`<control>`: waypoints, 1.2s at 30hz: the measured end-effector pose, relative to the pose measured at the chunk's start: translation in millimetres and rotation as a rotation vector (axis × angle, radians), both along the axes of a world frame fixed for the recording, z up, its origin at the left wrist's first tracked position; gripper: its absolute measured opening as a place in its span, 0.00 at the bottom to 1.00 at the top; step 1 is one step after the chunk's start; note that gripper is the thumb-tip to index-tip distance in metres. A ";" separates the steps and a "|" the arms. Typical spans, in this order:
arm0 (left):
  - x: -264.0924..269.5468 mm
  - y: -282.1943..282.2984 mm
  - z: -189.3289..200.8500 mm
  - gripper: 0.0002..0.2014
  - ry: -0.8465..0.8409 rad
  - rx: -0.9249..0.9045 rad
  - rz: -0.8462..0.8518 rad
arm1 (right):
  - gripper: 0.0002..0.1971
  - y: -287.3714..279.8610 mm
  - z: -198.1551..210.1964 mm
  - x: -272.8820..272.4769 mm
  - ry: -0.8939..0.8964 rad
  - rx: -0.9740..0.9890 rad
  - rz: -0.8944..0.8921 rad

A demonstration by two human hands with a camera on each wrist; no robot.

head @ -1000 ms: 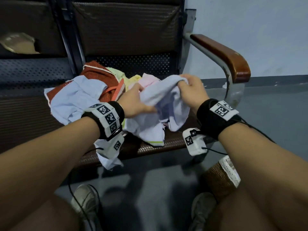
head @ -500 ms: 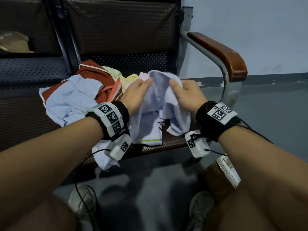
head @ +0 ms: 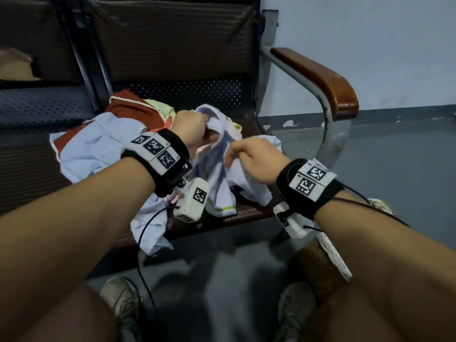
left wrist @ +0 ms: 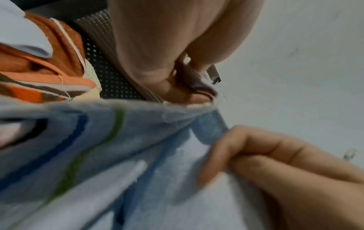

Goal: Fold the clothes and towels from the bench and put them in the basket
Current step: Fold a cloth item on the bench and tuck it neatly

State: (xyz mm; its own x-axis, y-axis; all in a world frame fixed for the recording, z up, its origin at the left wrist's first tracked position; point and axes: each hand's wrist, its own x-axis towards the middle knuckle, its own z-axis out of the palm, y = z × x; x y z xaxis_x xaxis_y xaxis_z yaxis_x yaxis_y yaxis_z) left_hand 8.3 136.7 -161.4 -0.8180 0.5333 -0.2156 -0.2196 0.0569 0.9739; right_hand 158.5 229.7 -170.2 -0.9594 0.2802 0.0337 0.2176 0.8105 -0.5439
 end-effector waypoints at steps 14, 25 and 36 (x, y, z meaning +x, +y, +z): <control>-2.6 -12.7 -5.8 0.22 0.707 -0.405 -0.157 | 0.22 -22.0 -13.3 -28.8 0.102 0.019 -0.211; -21.8 -22.5 -9.3 0.12 0.283 -0.034 -0.030 | 0.14 -22.1 -8.3 -26.2 0.206 -0.069 -0.143; -40.2 -22.7 -9.4 0.07 0.200 0.085 0.121 | 0.22 6.1 -35.9 -15.4 -0.257 0.049 -0.248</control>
State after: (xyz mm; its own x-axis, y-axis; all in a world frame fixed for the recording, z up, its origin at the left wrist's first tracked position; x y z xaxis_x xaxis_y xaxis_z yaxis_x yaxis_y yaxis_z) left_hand -31.9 114.0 -170.8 -0.8991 0.4378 -0.0014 -0.0222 -0.0423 0.9989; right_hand 143.1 235.7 -206.1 -0.8410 0.5098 -0.1810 0.5359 0.7393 -0.4077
